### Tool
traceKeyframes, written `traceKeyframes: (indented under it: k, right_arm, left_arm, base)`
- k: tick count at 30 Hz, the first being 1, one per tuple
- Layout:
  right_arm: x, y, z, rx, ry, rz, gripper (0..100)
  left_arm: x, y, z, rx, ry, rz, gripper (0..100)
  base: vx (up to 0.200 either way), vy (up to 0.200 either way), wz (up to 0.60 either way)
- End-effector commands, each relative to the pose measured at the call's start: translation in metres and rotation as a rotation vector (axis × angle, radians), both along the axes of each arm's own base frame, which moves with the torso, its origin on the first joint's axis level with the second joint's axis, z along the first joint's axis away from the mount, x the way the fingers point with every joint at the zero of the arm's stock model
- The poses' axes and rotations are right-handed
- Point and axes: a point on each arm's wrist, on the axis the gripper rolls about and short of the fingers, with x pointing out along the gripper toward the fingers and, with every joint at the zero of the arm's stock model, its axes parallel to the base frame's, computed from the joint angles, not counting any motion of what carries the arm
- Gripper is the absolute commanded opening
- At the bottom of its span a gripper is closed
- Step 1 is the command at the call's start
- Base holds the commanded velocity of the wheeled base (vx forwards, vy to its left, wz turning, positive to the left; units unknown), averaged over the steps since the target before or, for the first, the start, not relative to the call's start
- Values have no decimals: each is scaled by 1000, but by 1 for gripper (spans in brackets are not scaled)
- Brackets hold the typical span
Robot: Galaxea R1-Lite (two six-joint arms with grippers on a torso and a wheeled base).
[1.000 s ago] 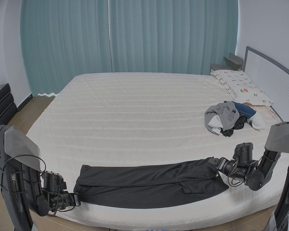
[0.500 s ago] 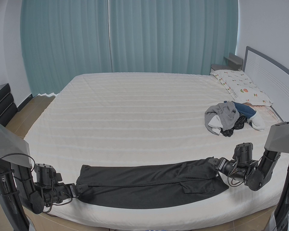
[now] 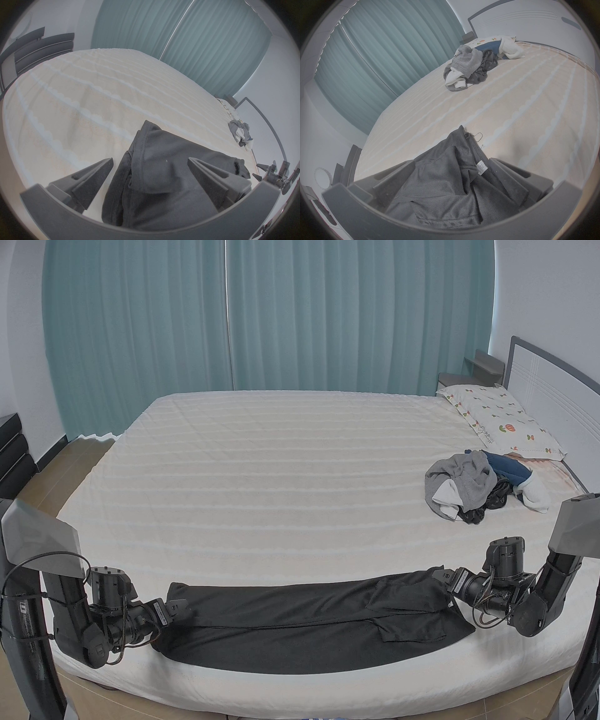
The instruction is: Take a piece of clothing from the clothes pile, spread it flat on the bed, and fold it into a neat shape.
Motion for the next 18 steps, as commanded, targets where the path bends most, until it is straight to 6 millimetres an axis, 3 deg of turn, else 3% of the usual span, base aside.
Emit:
traceKeyframes:
  k: [1,18]
  right_arm:
    - [0,1,0,0,1,2,100]
    - [0,1,-1,0,2,2,100]
  left_arm:
    - [13,-1,-25,7,43,7,100]
    - [28,-3,-25,-27,3,25,100]
  base:
    - [0,0,0]
    - [0,0,0]
